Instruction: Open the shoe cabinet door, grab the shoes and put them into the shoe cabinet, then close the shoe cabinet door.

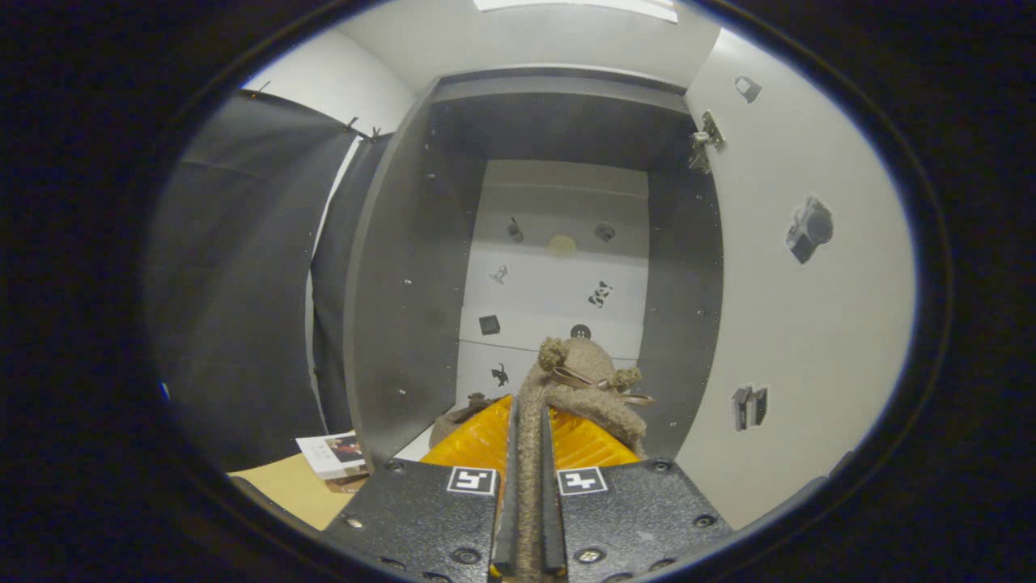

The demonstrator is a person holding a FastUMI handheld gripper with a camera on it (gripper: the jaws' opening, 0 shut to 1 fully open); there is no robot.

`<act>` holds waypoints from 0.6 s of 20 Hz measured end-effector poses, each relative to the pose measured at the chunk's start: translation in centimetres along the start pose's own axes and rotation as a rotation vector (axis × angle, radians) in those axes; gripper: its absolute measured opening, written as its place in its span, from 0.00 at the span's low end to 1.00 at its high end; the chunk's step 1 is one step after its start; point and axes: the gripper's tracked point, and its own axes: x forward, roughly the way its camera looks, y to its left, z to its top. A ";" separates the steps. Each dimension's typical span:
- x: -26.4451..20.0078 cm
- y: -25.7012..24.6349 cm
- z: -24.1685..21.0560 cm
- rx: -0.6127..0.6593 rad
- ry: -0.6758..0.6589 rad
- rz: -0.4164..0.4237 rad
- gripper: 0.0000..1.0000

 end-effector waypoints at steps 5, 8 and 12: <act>6.3 -1.4 -2.1 -0.013 0.042 -0.045 0.18; 9.6 -2.6 -4.0 -0.032 0.082 -0.072 0.20; 13.4 -3.4 -5.9 -0.113 0.114 -0.068 0.22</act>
